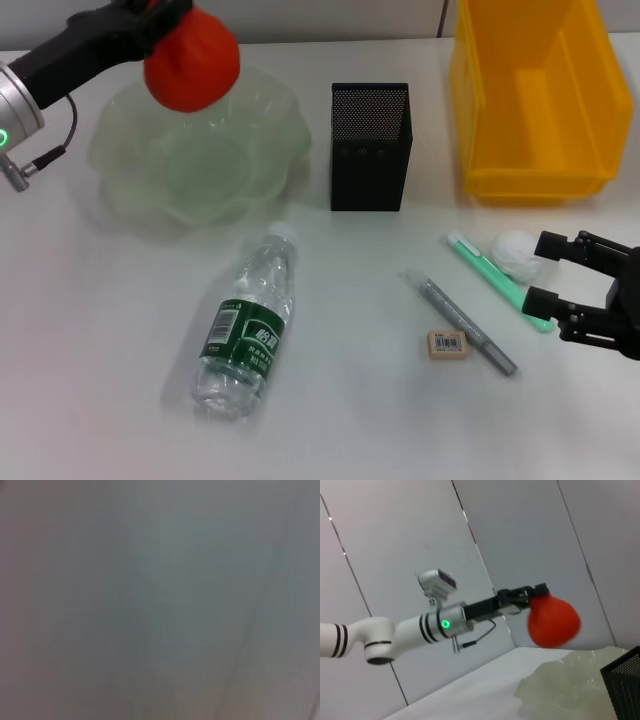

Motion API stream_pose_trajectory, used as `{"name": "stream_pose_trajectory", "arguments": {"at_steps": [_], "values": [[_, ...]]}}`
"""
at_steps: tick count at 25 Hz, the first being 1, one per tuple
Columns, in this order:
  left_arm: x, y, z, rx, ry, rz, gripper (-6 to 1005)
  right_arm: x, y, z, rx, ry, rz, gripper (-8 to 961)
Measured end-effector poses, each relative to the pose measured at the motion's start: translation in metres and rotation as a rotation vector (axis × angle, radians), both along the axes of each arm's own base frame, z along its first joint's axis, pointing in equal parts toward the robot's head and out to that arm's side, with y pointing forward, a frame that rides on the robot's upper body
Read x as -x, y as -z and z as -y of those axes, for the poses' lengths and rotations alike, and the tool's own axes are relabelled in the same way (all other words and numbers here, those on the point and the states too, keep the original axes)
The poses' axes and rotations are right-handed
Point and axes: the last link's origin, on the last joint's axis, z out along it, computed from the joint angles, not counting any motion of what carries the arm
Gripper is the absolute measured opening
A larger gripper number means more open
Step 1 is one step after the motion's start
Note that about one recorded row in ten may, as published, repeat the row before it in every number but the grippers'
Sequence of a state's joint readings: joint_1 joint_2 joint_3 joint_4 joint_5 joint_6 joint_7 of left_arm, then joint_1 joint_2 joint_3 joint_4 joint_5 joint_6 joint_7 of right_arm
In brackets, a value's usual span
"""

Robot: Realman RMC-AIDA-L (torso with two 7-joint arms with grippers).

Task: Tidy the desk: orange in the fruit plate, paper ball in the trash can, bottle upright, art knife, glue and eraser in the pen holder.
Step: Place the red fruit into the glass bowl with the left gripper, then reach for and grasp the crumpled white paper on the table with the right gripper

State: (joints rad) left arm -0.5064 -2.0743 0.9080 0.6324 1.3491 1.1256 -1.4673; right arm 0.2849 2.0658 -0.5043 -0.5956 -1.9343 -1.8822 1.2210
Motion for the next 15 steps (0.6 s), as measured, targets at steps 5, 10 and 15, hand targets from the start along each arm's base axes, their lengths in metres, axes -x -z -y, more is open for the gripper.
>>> {"name": "stream_pose_trajectory", "arguments": {"at_steps": [5, 10, 15], "values": [[0.007, 0.002, 0.001, -0.038, -0.03, 0.05, 382, 0.002, 0.003, 0.0, 0.004, -0.002, -0.008, 826], [-0.015, -0.004, 0.028, 0.11, 0.233, 0.061, 495, 0.006, -0.002, 0.002, 0.012, -0.016, -0.033, 826], [-0.029, -0.005, 0.058, 0.297, 0.483, -0.046, 608, 0.017, -0.034, -0.005, 0.012, -0.064, -0.034, 826]]}}
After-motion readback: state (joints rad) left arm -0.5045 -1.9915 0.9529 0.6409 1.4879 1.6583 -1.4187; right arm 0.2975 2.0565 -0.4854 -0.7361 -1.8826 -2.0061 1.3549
